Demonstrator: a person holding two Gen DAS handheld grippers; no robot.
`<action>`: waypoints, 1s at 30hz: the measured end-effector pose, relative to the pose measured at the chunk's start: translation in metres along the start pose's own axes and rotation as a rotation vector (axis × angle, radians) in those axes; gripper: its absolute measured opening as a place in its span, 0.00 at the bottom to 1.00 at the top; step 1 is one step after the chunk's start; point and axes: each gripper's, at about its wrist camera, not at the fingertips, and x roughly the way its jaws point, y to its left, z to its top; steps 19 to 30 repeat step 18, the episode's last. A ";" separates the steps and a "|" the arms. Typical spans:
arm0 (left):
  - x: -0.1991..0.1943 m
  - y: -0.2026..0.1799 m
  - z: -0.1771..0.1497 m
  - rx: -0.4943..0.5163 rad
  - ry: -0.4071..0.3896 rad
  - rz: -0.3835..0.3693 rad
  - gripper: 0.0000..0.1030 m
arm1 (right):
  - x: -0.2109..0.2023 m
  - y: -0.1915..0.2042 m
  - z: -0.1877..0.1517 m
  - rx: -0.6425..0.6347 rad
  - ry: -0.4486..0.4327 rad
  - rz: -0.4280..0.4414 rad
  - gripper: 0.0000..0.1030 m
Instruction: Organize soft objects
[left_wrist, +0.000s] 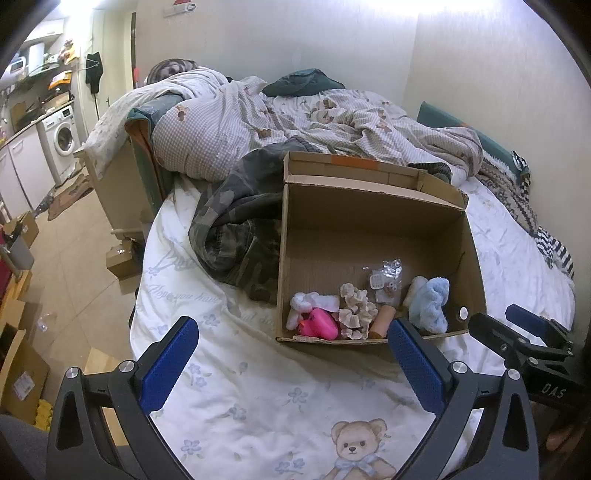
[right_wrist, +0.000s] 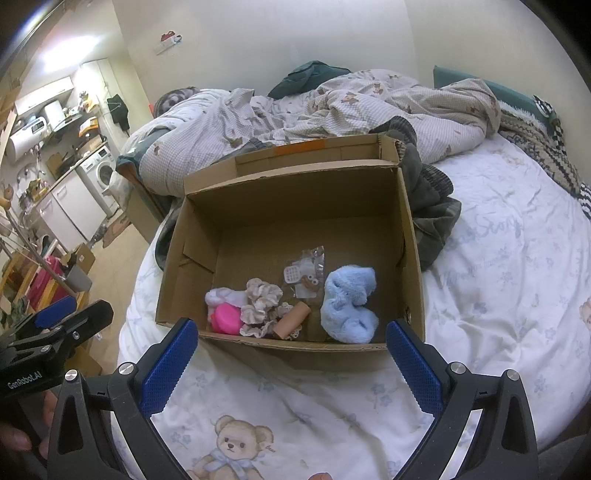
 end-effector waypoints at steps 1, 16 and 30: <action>0.000 0.000 -0.001 0.000 0.002 0.000 0.99 | 0.000 0.000 0.000 0.001 0.000 0.000 1.00; 0.006 0.002 -0.005 0.006 0.022 -0.002 0.99 | -0.004 -0.006 0.002 0.016 -0.002 0.010 1.00; 0.006 0.002 -0.005 0.005 0.023 0.001 0.99 | -0.004 -0.006 0.002 0.020 -0.002 0.013 1.00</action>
